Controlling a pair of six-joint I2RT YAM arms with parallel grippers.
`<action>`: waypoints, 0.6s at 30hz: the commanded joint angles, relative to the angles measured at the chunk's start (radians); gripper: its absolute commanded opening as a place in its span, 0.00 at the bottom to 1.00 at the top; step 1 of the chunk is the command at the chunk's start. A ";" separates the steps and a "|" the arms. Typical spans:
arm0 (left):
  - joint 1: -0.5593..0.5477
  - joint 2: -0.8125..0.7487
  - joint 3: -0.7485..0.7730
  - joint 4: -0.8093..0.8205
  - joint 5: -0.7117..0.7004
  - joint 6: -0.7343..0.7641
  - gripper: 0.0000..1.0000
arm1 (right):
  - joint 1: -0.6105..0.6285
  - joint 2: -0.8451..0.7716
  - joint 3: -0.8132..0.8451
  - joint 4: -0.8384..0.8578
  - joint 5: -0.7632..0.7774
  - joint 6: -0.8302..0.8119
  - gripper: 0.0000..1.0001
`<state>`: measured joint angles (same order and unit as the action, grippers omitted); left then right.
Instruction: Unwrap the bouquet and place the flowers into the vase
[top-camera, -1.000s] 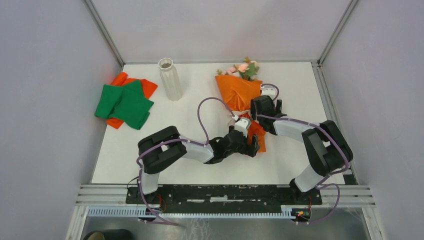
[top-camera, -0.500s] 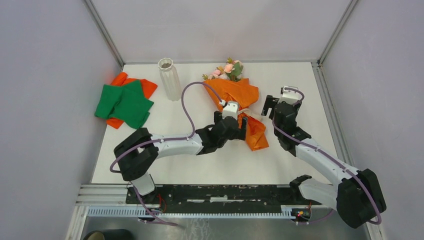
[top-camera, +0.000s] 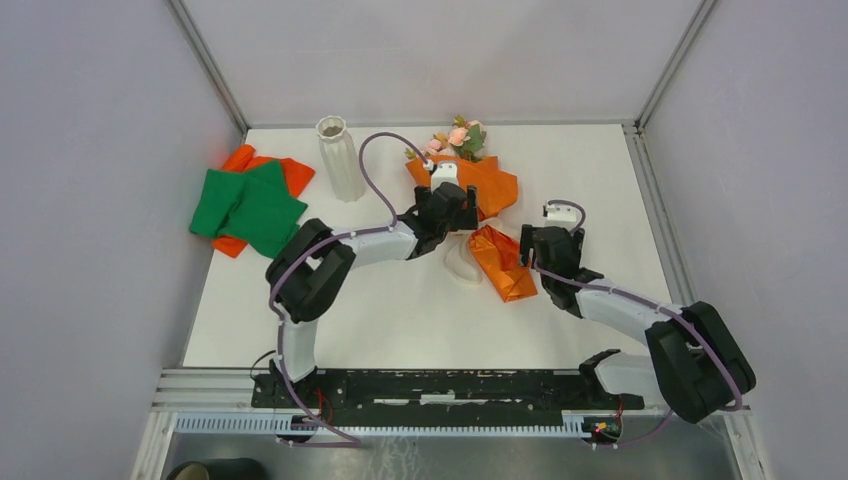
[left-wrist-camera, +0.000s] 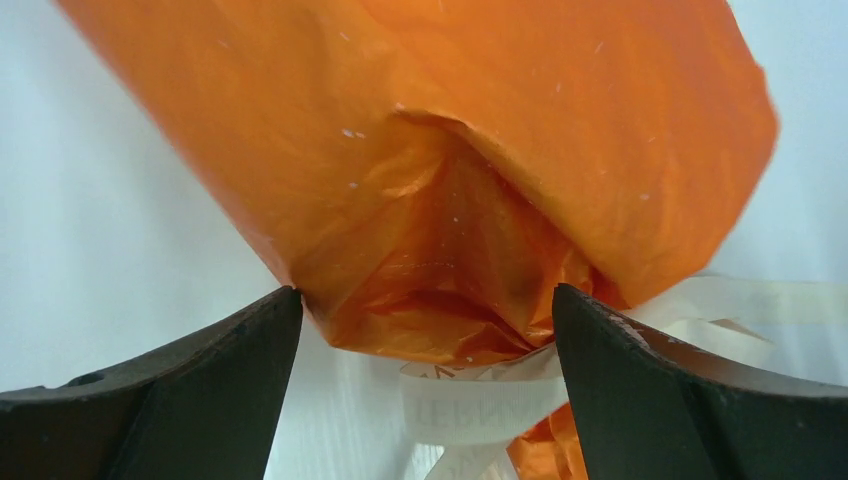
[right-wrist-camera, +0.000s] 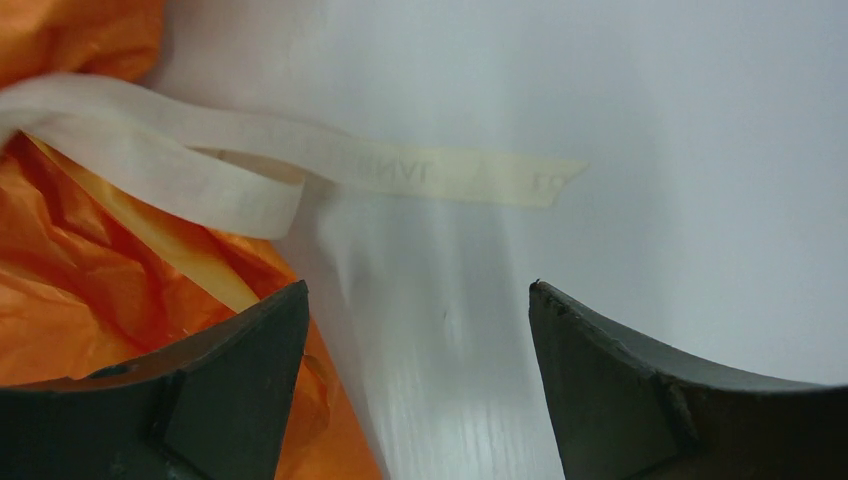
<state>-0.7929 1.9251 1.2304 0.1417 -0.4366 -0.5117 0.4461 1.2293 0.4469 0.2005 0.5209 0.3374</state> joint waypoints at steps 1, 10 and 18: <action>-0.011 0.096 0.097 0.010 0.051 -0.001 1.00 | 0.035 0.060 -0.001 0.036 -0.021 0.034 0.84; -0.003 0.138 0.161 0.013 0.058 0.016 1.00 | 0.164 0.137 0.025 0.051 -0.018 0.055 0.83; 0.035 0.167 0.243 -0.016 0.078 0.045 1.00 | 0.224 0.190 0.063 0.075 -0.050 0.061 0.83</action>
<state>-0.7784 2.0697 1.4052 0.1085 -0.3779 -0.5072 0.6441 1.4006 0.4618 0.2321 0.4995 0.3817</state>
